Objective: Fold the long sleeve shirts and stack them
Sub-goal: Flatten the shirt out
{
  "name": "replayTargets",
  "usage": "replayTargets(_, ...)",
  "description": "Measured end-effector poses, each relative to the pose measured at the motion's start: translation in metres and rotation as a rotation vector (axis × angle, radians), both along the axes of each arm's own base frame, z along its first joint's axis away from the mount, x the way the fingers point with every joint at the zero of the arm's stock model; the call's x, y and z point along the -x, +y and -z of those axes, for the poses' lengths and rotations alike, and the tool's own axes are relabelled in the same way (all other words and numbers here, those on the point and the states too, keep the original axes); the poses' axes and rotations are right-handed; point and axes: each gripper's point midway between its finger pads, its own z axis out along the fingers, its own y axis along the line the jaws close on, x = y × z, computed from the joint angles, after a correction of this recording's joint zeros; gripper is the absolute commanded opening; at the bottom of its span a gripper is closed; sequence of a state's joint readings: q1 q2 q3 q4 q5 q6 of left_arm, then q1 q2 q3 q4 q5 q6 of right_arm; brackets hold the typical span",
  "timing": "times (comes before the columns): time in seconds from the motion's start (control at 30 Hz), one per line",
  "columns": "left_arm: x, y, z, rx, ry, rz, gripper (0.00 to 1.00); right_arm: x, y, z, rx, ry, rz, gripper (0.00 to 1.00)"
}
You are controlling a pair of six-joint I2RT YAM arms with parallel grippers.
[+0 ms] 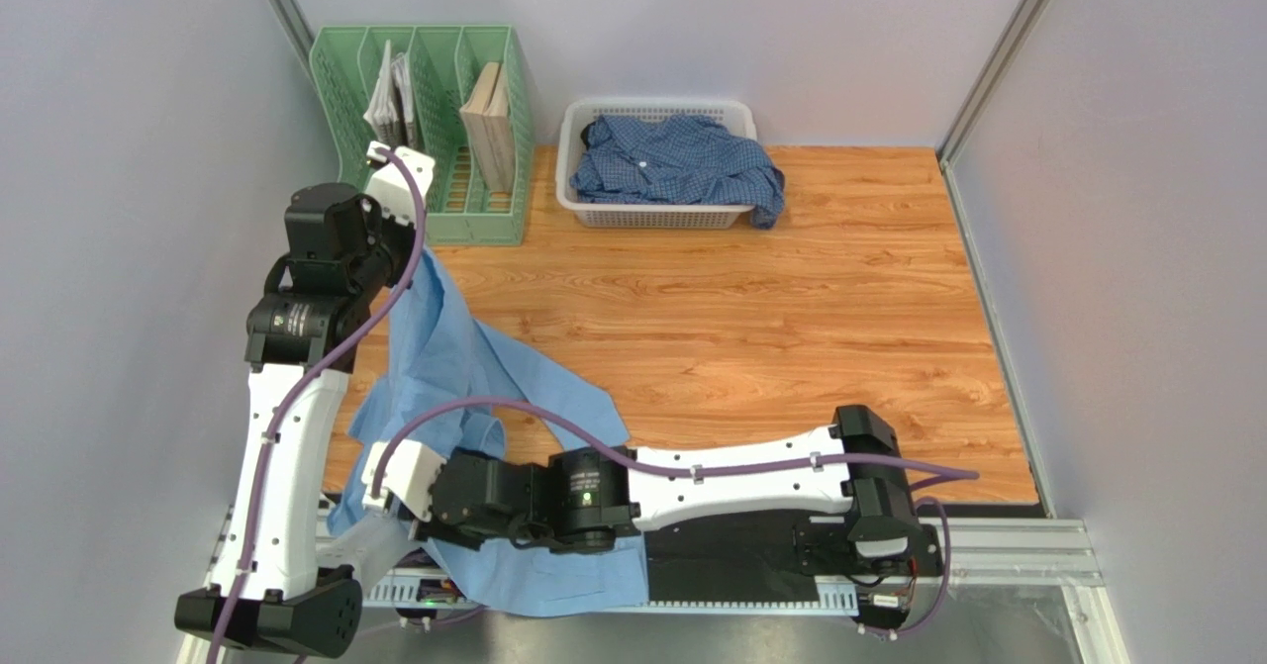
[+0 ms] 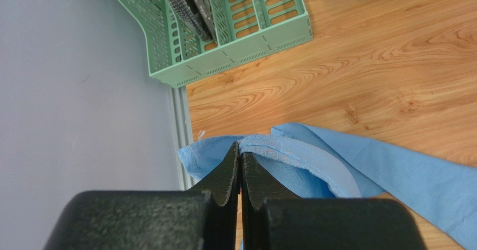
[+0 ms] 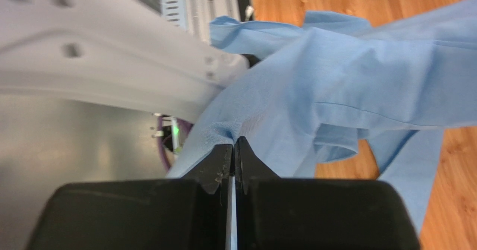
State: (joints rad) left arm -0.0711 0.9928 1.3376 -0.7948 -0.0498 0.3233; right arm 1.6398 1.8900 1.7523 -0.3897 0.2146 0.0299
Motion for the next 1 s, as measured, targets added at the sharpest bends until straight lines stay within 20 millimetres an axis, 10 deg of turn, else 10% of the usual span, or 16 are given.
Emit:
replayTargets(0.27,-0.002,-0.002,-0.006,-0.015,0.007,0.023,0.00,-0.119,-0.066,-0.005,0.035,0.029,0.157,0.00)
replayTargets(0.47,-0.035,-0.018,-0.058,0.015,-0.064,0.098,0.00,-0.281,-0.216,-0.076,-0.102,0.045,0.515,0.00)
replayTargets(0.6,-0.059,-0.040,-0.095,0.063,-0.117,0.202,0.00,-0.348,-0.343,-0.135,-0.239,-0.011,0.778,0.00)
replayTargets(0.8,-0.064,-0.098,-0.134,0.129,-0.167,0.446,0.00,-0.362,-0.461,-0.231,-0.437,-0.146,0.953,0.00)
replayTargets(1.0,0.005,-0.138,-0.156,0.169,-0.220,0.664,0.00,-0.295,-0.504,-0.298,-0.516,-0.309,0.946,0.00)
